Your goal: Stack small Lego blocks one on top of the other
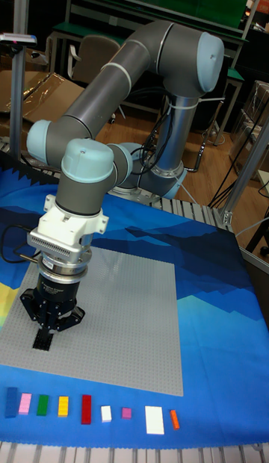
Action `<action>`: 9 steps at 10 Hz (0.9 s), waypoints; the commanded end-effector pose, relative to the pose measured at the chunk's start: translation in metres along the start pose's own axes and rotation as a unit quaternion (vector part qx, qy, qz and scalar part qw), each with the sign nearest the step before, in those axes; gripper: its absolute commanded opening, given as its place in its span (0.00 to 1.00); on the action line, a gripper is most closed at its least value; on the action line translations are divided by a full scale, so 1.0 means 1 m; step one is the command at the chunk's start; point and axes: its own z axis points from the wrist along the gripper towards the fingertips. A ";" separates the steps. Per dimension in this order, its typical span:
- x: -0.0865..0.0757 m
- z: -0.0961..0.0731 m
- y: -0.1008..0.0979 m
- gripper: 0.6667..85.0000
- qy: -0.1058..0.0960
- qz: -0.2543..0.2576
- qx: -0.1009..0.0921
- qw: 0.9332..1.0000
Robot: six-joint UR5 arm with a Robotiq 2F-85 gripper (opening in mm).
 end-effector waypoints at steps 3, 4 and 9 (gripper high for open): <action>-0.002 0.006 0.001 0.00 -0.005 -0.003 -0.011 1.000; -0.001 0.006 0.001 0.00 -0.006 -0.003 -0.011 1.000; 0.012 0.001 0.001 0.00 0.012 -0.021 -0.023 0.999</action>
